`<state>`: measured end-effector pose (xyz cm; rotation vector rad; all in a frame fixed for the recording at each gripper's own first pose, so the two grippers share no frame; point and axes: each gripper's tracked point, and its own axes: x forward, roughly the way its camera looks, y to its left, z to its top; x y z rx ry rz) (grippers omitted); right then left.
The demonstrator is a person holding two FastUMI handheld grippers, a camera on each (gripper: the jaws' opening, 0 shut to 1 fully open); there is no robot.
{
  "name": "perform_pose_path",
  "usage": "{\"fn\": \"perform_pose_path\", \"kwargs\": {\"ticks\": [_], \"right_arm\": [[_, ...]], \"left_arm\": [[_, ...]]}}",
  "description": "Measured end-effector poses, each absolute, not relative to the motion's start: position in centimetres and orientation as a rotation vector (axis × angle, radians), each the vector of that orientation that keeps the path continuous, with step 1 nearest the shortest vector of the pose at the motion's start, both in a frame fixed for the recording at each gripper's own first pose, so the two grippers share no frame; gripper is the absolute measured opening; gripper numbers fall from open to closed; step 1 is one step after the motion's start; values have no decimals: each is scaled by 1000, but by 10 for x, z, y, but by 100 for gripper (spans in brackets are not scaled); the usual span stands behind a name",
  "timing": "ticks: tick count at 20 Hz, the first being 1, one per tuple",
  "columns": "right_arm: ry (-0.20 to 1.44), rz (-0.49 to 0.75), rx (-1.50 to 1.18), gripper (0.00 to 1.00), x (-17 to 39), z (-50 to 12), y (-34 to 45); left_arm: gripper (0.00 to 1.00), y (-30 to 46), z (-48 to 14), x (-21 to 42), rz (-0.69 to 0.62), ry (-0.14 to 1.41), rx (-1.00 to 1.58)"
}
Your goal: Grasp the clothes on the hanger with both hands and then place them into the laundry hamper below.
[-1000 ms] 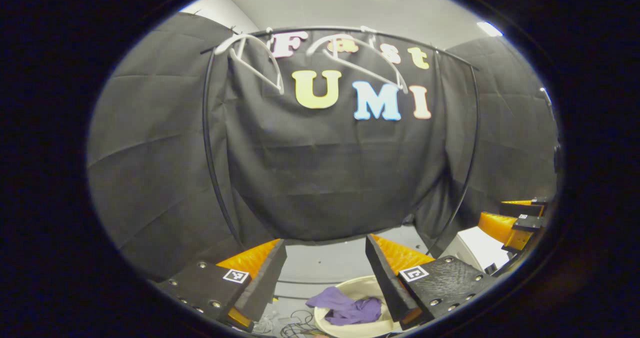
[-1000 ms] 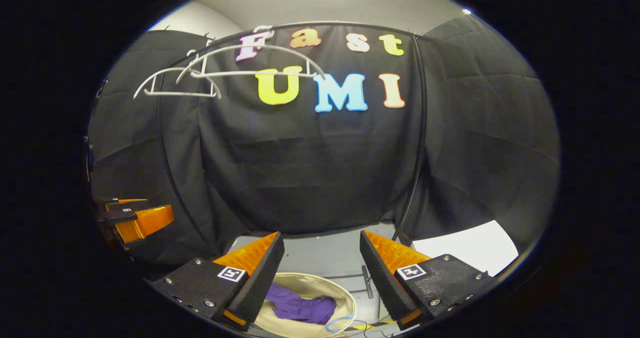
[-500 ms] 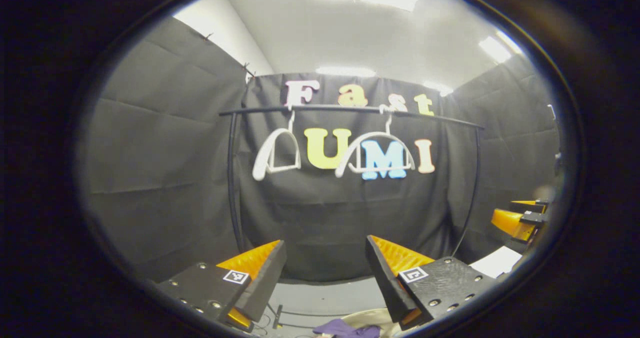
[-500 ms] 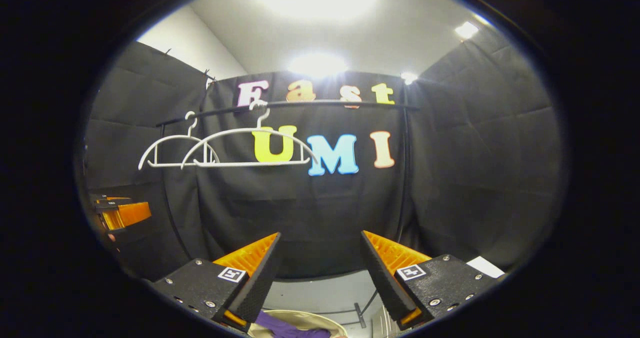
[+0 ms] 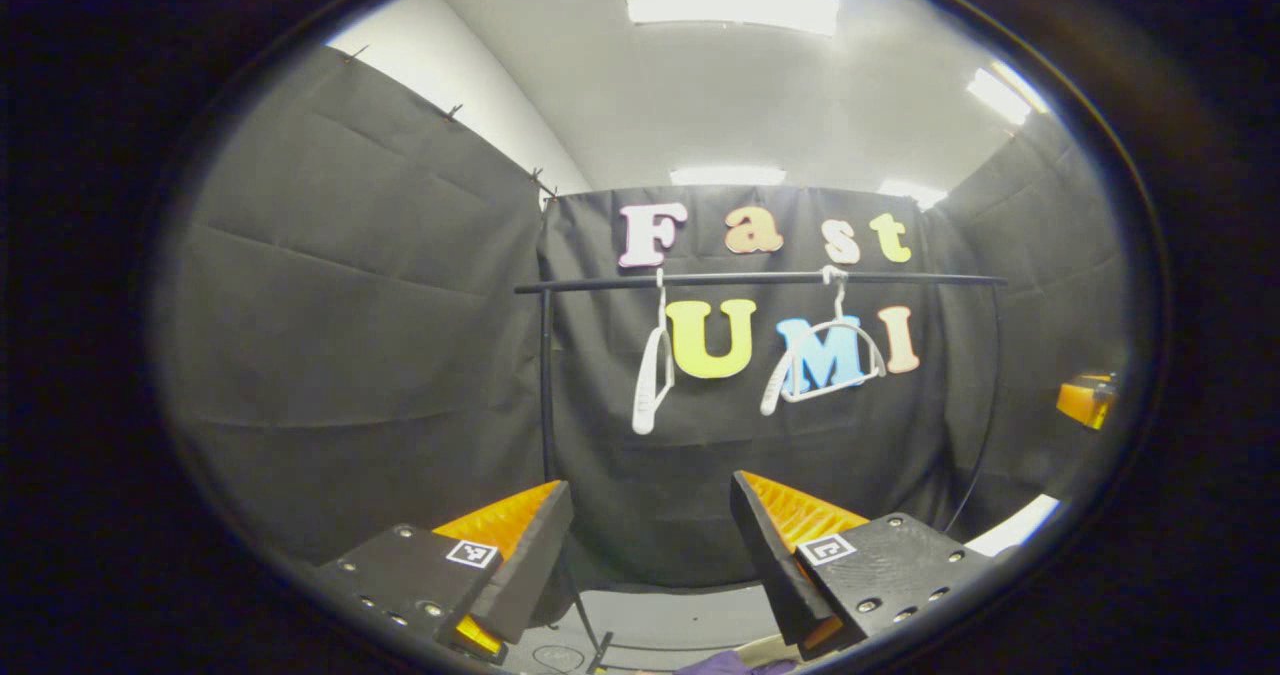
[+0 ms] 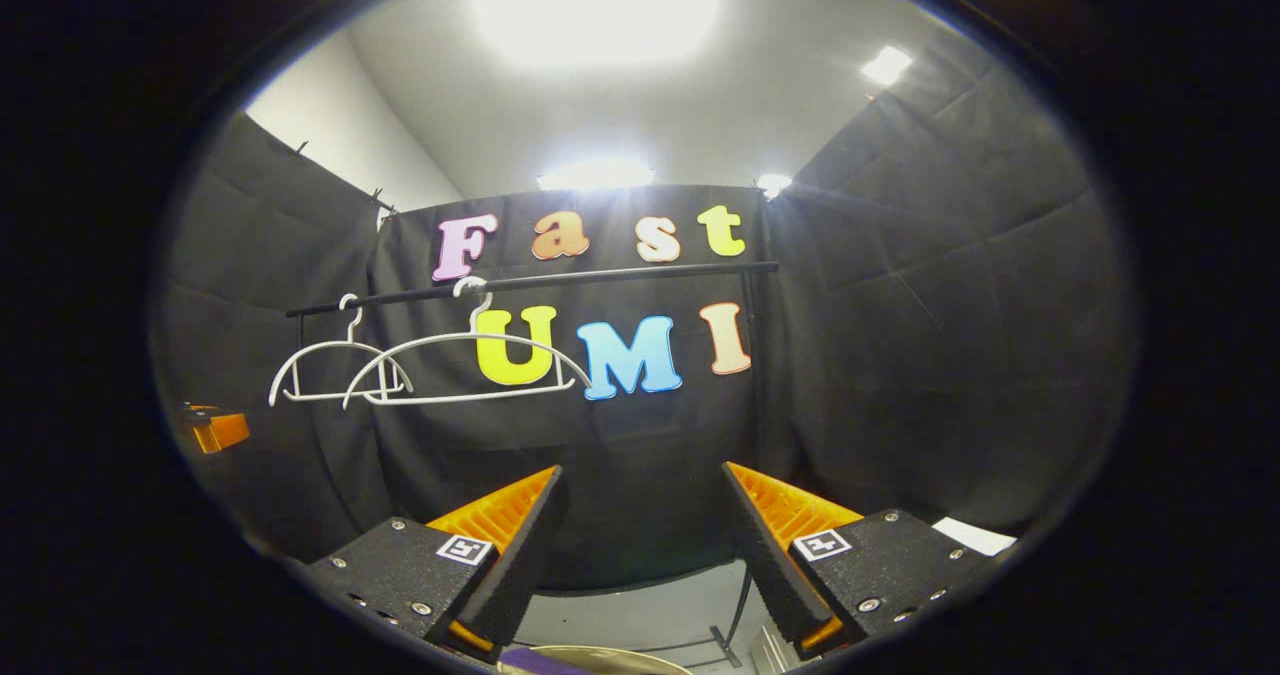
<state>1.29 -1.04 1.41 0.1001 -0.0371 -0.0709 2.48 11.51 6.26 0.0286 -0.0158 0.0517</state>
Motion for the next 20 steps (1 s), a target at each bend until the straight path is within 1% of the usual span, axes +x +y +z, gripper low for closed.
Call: {"fn": "perform_pose_path", "kwargs": {"ticks": [1,4,5,6,7,14,16,19,20], "right_arm": [[-26,-82,109,93,12,10,-15],[-19,-113,77,93,12,6,-31],[-15,-117,64,96,11,4,-34],[-10,-113,57,96,8,3,-35],[-7,-108,55,93,6,2,-35],[2,-109,81,93,5,4,-42],[12,-112,101,93,7,1,-46],[17,-113,111,93,9,0,-47],[15,-113,106,93,9,0,-47]], "left_arm": [[92,119,66,27,57,-20,24],[92,124,69,29,64,-37,28],[92,126,70,28,67,-39,29],[86,126,71,29,69,-44,28],[86,127,73,30,70,-49,27],[86,132,74,30,86,-56,31],[99,132,71,29,90,-53,29],[99,135,66,31,96,-46,32],[86,136,66,32,97,-43,32]]}}
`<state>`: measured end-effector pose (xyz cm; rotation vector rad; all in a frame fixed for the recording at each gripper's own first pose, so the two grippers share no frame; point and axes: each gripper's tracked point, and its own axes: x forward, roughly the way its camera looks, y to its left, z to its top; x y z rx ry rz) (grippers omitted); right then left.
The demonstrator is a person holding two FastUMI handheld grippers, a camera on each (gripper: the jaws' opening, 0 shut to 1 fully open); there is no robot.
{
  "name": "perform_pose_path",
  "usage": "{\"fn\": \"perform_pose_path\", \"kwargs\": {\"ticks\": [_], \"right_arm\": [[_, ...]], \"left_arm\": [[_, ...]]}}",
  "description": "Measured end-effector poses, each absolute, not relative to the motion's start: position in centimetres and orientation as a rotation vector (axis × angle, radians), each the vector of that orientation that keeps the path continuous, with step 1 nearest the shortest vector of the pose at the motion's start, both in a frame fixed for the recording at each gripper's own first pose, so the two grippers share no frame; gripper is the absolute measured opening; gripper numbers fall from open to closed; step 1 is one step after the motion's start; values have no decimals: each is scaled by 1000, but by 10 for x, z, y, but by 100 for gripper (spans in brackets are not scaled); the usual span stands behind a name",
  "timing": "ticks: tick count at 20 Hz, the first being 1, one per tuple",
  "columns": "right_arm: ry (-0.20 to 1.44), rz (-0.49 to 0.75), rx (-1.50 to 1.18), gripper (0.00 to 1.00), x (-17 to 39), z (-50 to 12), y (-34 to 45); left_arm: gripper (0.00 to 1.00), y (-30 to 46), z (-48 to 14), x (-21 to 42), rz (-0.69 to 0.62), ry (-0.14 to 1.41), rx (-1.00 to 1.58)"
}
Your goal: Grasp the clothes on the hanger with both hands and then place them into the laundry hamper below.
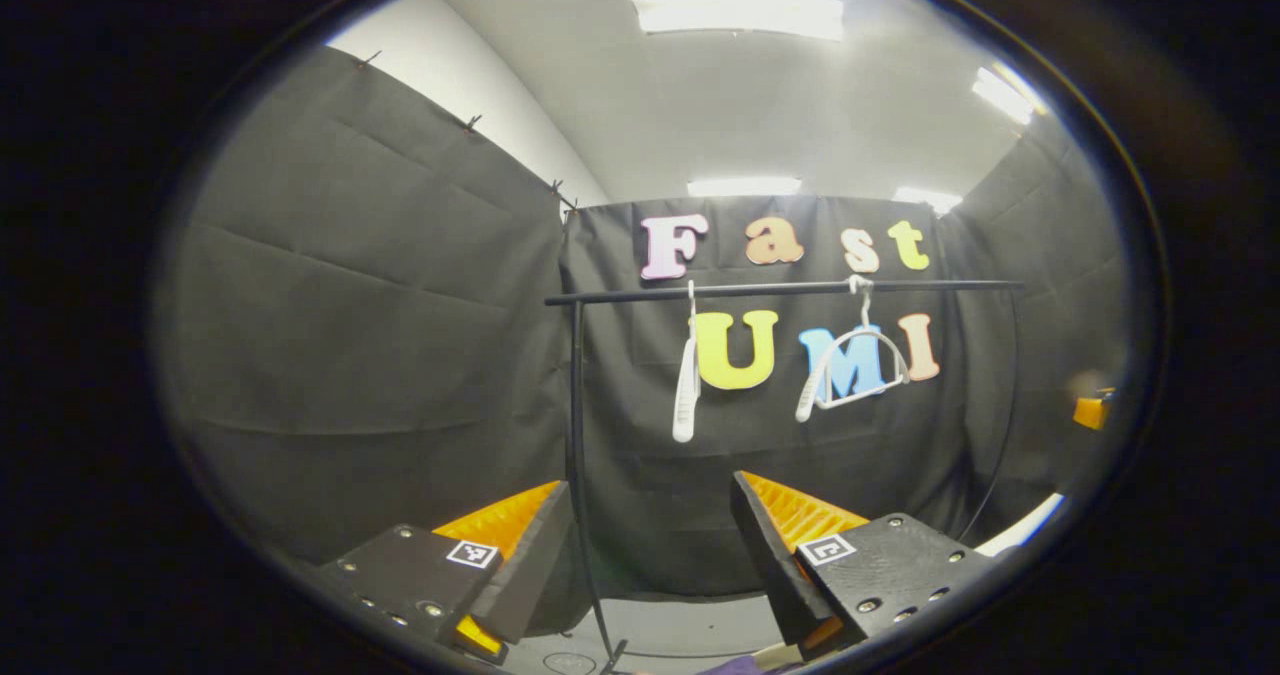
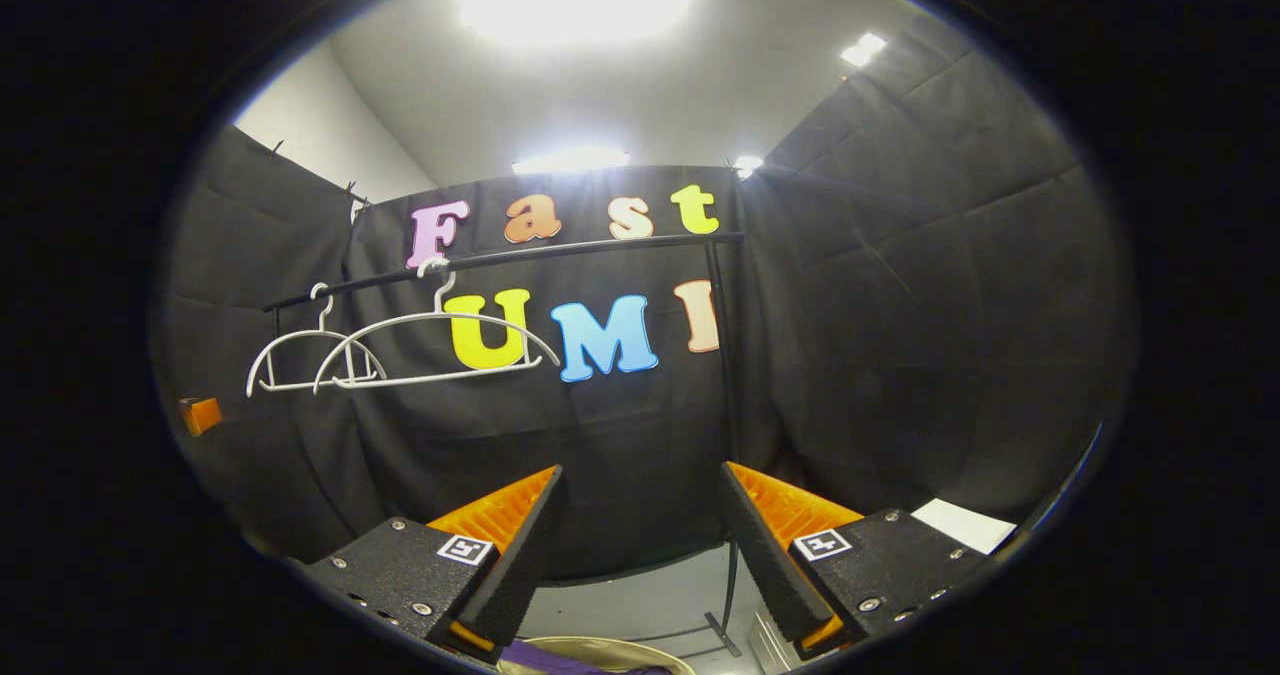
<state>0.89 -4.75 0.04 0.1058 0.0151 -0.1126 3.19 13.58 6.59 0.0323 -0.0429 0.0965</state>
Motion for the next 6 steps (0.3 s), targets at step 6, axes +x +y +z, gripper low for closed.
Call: {"fn": "perform_pose_path", "kwargs": {"ticks": [6], "right_arm": [[5,-106,50,93,9,5,-42]], "left_arm": [[92,141,66,33,103,-41,27]]}}
